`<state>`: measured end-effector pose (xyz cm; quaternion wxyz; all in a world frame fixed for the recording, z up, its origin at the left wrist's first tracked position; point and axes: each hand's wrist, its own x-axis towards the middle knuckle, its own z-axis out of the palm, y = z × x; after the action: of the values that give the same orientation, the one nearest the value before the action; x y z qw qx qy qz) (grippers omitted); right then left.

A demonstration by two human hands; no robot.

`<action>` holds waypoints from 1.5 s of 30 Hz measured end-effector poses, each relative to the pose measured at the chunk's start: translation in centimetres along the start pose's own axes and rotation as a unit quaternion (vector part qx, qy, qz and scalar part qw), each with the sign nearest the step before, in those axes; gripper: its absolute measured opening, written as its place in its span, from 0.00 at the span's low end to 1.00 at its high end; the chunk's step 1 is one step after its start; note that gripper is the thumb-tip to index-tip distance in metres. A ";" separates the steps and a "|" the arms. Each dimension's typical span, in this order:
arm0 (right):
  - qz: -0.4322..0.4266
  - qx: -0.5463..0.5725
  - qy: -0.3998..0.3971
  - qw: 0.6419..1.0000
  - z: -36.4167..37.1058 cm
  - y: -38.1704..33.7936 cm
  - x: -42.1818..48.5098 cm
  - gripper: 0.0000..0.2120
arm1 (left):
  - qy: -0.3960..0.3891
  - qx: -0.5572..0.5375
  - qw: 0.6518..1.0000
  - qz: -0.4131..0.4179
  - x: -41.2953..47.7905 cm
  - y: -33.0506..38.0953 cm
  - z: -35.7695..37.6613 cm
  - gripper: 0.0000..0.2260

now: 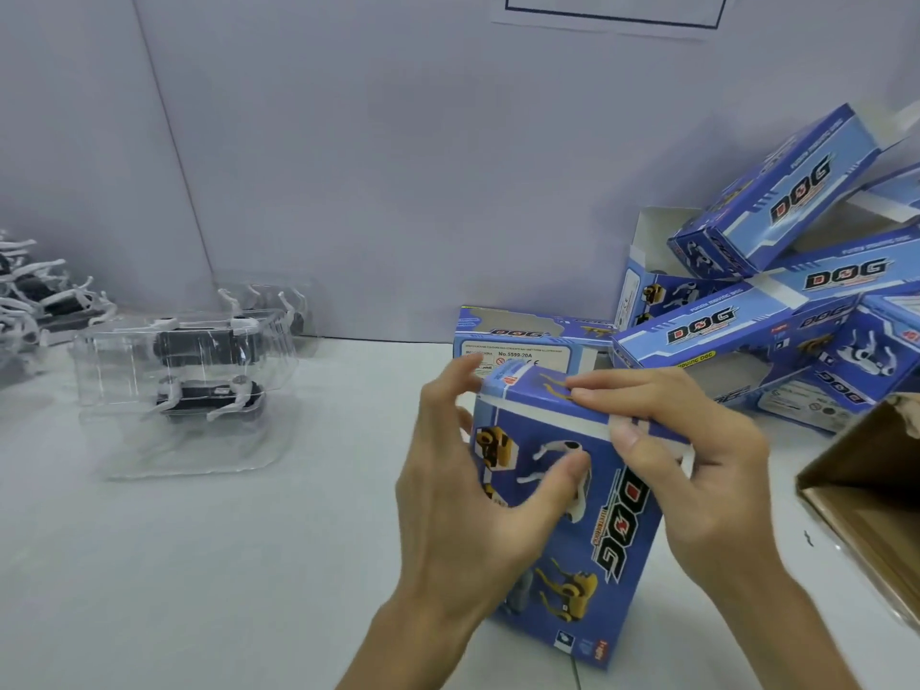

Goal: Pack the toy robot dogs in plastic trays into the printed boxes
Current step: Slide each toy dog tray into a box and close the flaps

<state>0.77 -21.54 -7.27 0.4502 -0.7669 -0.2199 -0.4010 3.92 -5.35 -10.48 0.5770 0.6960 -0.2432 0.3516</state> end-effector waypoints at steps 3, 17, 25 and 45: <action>-0.002 0.028 -0.047 0.999 -0.7 0.2 0.2 0.19 | -0.014 0.061 0.994 0.085 0.0 0.1 0.1 0.25; 0.044 0.237 0.053 0.969 0.4 0.2 -0.3 0.09 | -0.058 0.133 0.968 0.204 -0.5 0.7 0.5 0.12; 0.069 0.256 0.007 0.964 0.3 1.2 -0.7 0.09 | -0.054 0.140 0.971 0.189 -0.2 0.2 0.0 0.08; 0.135 0.232 -0.008 0.963 -0.6 1.6 -0.3 0.10 | 0.027 0.094 0.987 0.130 1.1 -1.0 -0.5 0.08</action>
<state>1.51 -22.84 -8.18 0.6642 -0.6671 -0.2046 -0.2681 5.23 -4.60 -10.21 0.4644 0.7000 -0.2817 0.4637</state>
